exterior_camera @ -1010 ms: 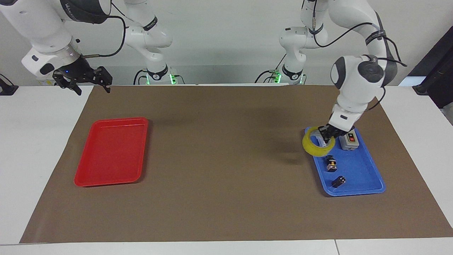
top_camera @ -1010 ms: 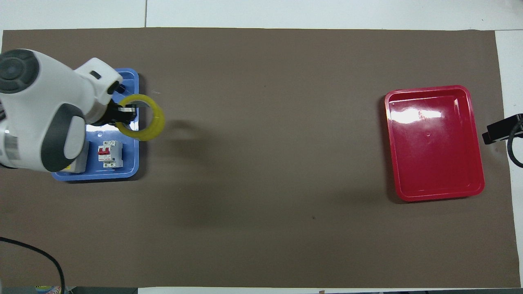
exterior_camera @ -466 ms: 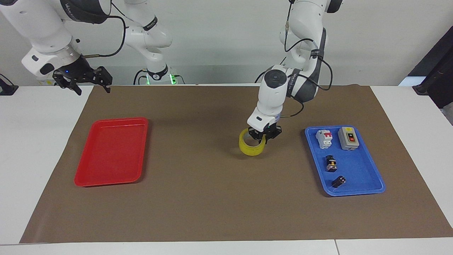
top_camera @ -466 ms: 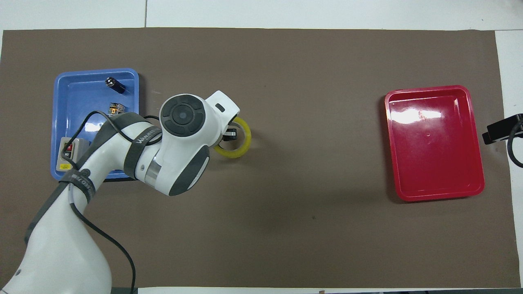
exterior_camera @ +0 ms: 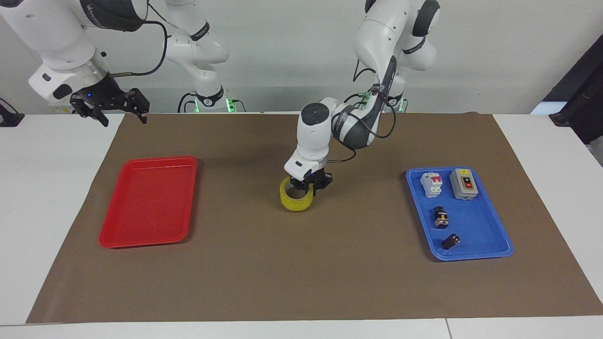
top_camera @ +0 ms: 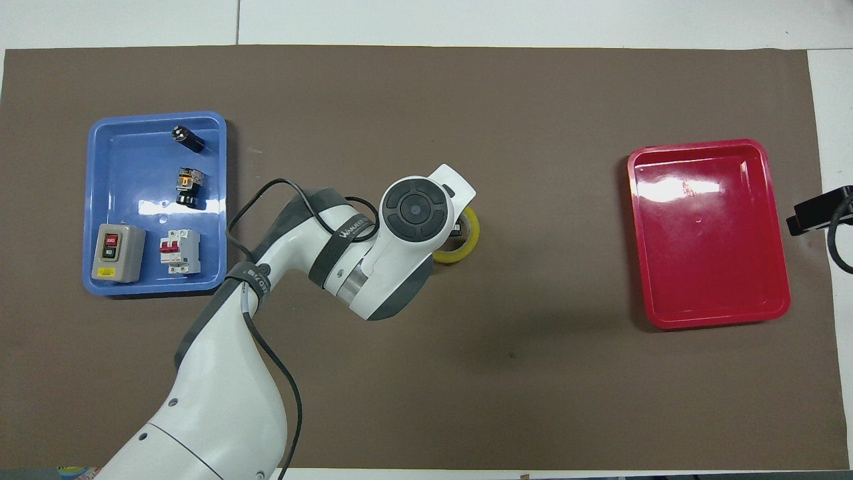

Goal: Place and move tape with both arms
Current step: 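Carry the tape roll with the left gripper toward the table center, then set the tape on the table and withdraw the left gripper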

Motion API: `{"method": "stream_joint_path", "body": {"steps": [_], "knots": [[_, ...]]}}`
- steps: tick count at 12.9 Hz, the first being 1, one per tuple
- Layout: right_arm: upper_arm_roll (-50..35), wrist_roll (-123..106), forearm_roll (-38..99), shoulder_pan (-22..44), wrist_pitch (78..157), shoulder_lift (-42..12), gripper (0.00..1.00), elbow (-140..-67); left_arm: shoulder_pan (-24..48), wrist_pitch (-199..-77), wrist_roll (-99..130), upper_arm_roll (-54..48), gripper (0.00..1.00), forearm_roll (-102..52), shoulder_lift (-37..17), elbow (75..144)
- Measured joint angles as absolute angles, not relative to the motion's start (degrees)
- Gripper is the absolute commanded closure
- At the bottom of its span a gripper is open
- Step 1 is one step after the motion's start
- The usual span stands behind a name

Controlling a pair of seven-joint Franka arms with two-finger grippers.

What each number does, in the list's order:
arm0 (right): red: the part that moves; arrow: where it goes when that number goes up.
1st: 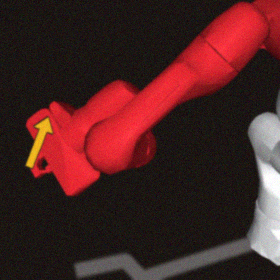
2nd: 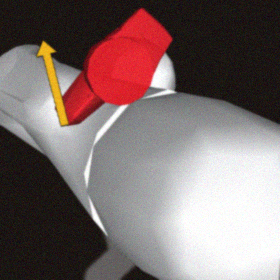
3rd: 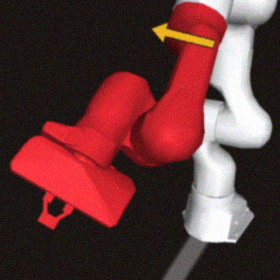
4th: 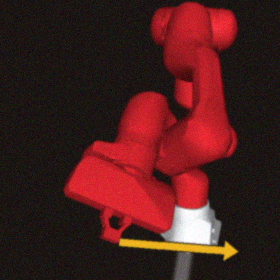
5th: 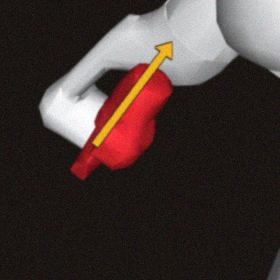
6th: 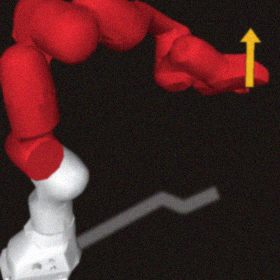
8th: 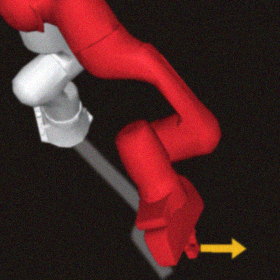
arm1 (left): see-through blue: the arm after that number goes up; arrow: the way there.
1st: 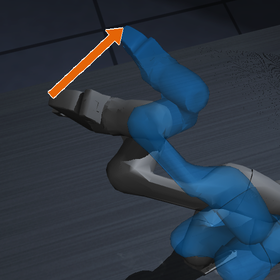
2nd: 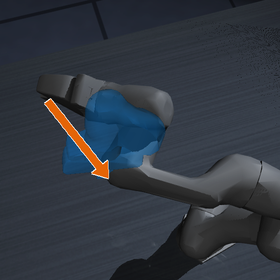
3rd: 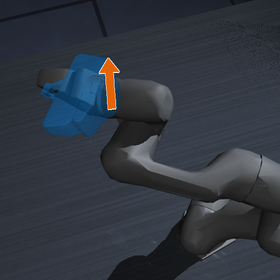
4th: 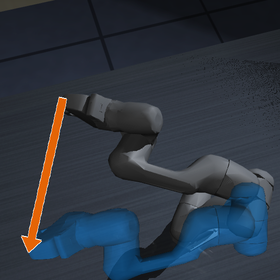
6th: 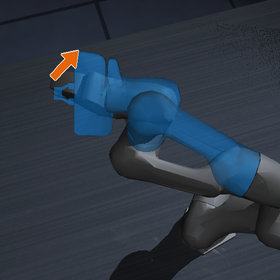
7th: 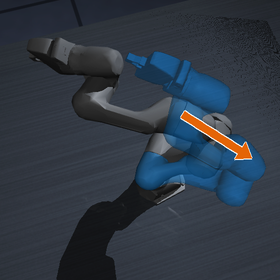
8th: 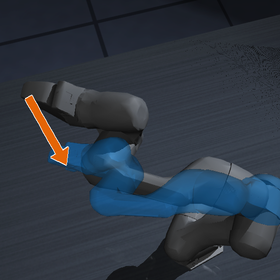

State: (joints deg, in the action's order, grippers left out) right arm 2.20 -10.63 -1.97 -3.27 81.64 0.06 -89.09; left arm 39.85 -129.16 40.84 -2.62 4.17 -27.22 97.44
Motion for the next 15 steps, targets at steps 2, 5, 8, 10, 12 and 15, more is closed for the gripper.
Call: {"method": "stream_joint_path", "body": {"steps": [2,5,8,10,12,15], "knots": [[2.2,-10.63,-1.97,-3.27,81.64,0.06,0.0,-89.09,40.2,-129.53,40.85,-2.6,0.96,4.17,-27.95,97.38],[2.2,-10.63,-1.97,-3.27,81.64,0.06,0.0,-89.09,40.31,-129.53,40.85,-2.58,0.2,4.17,-28.02,97.92],[2.19,-10.63,-1.97,-3.27,81.64,0.06,0.0,-89.09,39.92,-129.45,40.92,-2.07,0.0,4.17,-26.14,98.17],[2.19,-10.63,-1.97,-3.27,81.64,0.06,0.0,-89.09,37.3,-129.0,40.89,-1.6,0.0,4.17,-21.31,100.56],[2.19,-10.63,-1.97,-3.25,81.64,0.06,0.0,-89.1,33.12,-126.43,39.29,-1.31,0.0,4.22,-14.8,104.29],[1.89,-10.56,-1.69,-2.34,81.98,0.06,0.0,-89.15,24.59,-119.83,28.91,-1.11,0.0,4.23,-7.62,106.41]]}}
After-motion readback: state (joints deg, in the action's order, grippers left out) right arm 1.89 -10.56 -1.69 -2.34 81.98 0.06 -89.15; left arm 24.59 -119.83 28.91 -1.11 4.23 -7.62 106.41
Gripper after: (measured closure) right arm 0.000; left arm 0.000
